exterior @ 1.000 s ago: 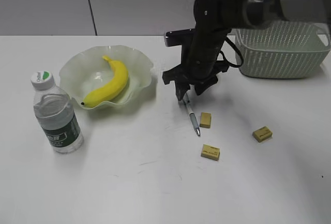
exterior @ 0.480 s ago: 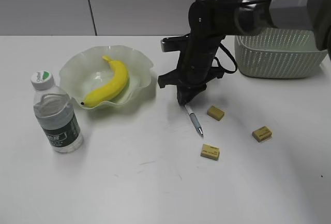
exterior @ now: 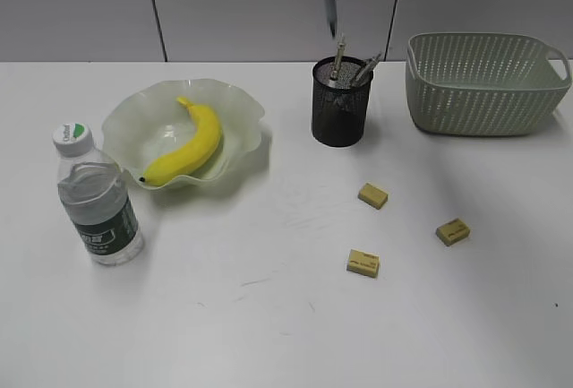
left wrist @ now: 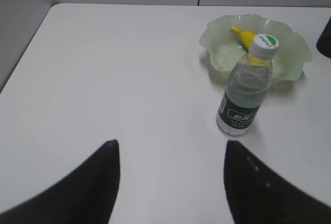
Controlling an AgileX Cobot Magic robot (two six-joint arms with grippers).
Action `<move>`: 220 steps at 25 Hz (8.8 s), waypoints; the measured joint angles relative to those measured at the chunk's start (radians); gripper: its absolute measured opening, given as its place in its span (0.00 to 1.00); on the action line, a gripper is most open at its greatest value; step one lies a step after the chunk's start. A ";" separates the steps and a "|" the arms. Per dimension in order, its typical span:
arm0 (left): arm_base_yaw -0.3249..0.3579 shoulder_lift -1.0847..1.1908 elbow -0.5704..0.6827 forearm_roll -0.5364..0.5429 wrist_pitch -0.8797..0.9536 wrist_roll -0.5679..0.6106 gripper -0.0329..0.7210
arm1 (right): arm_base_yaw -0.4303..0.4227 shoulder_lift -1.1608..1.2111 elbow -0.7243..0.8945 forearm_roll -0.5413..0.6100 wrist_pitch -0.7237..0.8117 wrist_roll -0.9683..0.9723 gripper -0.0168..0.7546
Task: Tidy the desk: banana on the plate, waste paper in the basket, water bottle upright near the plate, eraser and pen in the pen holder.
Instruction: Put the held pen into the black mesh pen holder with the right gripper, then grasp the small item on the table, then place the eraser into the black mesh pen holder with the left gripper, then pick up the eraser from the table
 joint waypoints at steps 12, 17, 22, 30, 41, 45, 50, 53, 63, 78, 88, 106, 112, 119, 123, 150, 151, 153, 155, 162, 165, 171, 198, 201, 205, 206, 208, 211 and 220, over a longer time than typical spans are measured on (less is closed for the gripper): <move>0.001 0.000 0.000 0.000 0.000 0.000 0.64 | -0.065 0.286 0.140 0.119 -0.522 -0.081 0.21; 0.001 0.000 0.000 0.000 0.000 0.000 0.64 | -0.065 0.299 0.141 0.124 -0.477 -0.105 0.44; 0.001 0.000 0.000 0.000 0.000 0.000 0.64 | -0.065 0.206 0.141 0.124 -0.298 -0.112 0.62; 0.001 0.000 0.000 0.000 0.000 0.000 0.62 | -0.065 -0.205 0.182 0.053 0.630 -0.114 0.54; 0.001 0.000 0.000 0.000 0.000 0.000 0.61 | -0.065 -0.937 0.595 0.022 1.354 -0.048 0.45; 0.001 0.000 0.000 -0.001 -0.001 0.000 0.61 | -0.065 -1.273 0.686 0.022 1.374 -0.045 0.45; 0.001 0.000 0.000 -0.001 -0.001 0.000 0.60 | -0.065 -1.616 0.785 0.022 1.322 -0.044 0.45; 0.001 0.000 0.000 -0.003 -0.001 0.000 0.58 | -0.065 -1.732 0.799 0.022 1.315 -0.044 0.45; 0.001 0.018 -0.003 -0.054 -0.010 0.038 0.58 | -0.077 -1.789 0.803 0.022 1.309 -0.046 0.45; -0.036 0.806 -0.230 -0.628 -0.379 0.611 0.56 | -0.326 -1.789 0.803 0.023 1.309 -0.046 0.45; -0.558 1.447 -0.607 -0.497 -0.542 0.521 0.55 | -0.327 -1.789 0.803 0.026 1.309 -0.047 0.45; -0.790 2.285 -1.213 -0.099 -0.155 -0.034 0.73 | -0.327 -1.789 0.803 0.026 1.309 -0.047 0.45; -0.822 2.320 -1.214 -0.099 -0.171 -0.051 0.71 | -0.327 -1.789 0.803 0.026 1.308 -0.047 0.45; -0.850 2.335 -1.215 -0.060 -0.193 -0.076 0.46 | -0.327 -1.789 0.803 0.026 1.308 -0.047 0.45; -0.850 2.332 -1.215 -0.054 -0.193 -0.077 0.45 | -0.327 -1.789 0.803 0.026 1.308 -0.047 0.45; -0.548 2.326 -1.432 0.110 -0.765 -0.079 0.50 | -0.327 -1.789 0.803 0.027 1.308 -0.047 0.44; -0.544 2.327 -1.432 0.109 -0.777 -0.079 0.54 | -0.327 -1.789 0.803 0.027 1.308 -0.047 0.44; -0.542 2.326 -1.432 0.106 -0.796 -0.080 0.64 | -0.327 -1.789 0.803 0.027 1.308 -0.047 0.44; -0.542 2.317 -1.432 0.104 -0.790 -0.080 0.69 | -0.327 -1.789 0.803 0.027 1.308 -0.047 0.44; -0.543 2.234 -1.432 0.074 -0.646 -0.080 0.68 | -0.327 -1.789 0.803 0.027 1.308 -0.047 0.44; -0.540 2.156 -1.412 0.075 -0.544 -0.080 0.59 | -0.327 -1.789 0.803 0.027 1.308 -0.047 0.44; -0.534 1.767 -1.028 0.143 -0.486 -0.077 0.52 | -0.327 -1.789 0.803 0.027 1.308 -0.047 0.44; -0.544 0.042 -0.003 0.055 0.019 -0.125 0.58 | -0.327 -1.716 0.772 0.091 1.230 -0.121 0.44; -0.544 0.027 0.000 0.055 0.015 -0.125 0.57 | -0.327 -1.496 0.745 0.107 1.172 -0.146 0.44; -0.515 0.005 0.000 0.059 0.012 -0.125 0.57 | -0.327 -1.037 0.681 0.109 1.082 -0.156 0.48; -0.495 0.002 0.000 0.067 0.012 -0.125 0.57 | -0.327 -0.894 0.654 0.112 1.048 -0.157 0.51; -0.428 0.000 0.000 0.078 0.012 -0.125 0.56 | -0.327 -0.678 0.584 0.122 0.993 -0.159 0.56; -0.310 0.000 0.000 0.081 0.011 -0.125 0.56 | -0.327 -0.382 0.465 0.138 0.957 -0.166 0.60; 0.009 0.000 0.000 0.086 0.011 -0.125 0.54 | -0.228 0.064 0.285 0.096 0.926 -0.191 0.61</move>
